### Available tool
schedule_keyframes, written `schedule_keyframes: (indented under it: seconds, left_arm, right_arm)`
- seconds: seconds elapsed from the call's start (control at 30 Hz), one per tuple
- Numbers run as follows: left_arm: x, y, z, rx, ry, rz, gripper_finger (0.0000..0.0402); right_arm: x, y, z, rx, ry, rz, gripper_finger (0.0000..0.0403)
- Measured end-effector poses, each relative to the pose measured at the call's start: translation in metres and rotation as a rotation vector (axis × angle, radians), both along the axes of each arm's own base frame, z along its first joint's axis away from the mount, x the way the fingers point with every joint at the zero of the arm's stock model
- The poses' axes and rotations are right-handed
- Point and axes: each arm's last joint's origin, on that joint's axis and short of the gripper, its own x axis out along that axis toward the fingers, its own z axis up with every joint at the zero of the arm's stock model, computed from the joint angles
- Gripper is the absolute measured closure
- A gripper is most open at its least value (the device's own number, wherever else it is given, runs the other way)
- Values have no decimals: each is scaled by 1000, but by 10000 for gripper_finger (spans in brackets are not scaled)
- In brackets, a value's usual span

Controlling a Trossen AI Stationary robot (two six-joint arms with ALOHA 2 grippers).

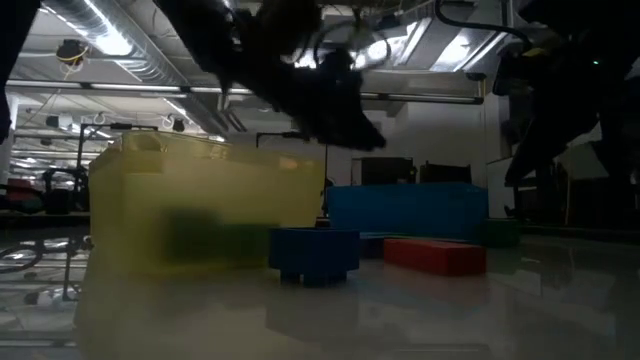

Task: Sort blocks by size
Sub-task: Put the large orange game piece into the blue bin

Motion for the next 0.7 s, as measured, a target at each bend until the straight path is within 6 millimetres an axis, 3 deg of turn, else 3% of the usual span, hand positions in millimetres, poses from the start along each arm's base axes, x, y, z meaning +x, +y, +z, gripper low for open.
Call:
schedule_keyframes:
  seconds: [0.37,0.5,0.7]
  left_arm:
    - [-57,-42,69,-119,111,-50,222]
    - [-76,-64,80,-163,148,-90,221]
    - [-99,-113,77,-248,262,-176,221]
  right_arm:
    - [0,0,0,-1,0,-1,171]
    - [0,0,0,-1,2,-1,171]
    - [0,0,0,0,3,0,171]
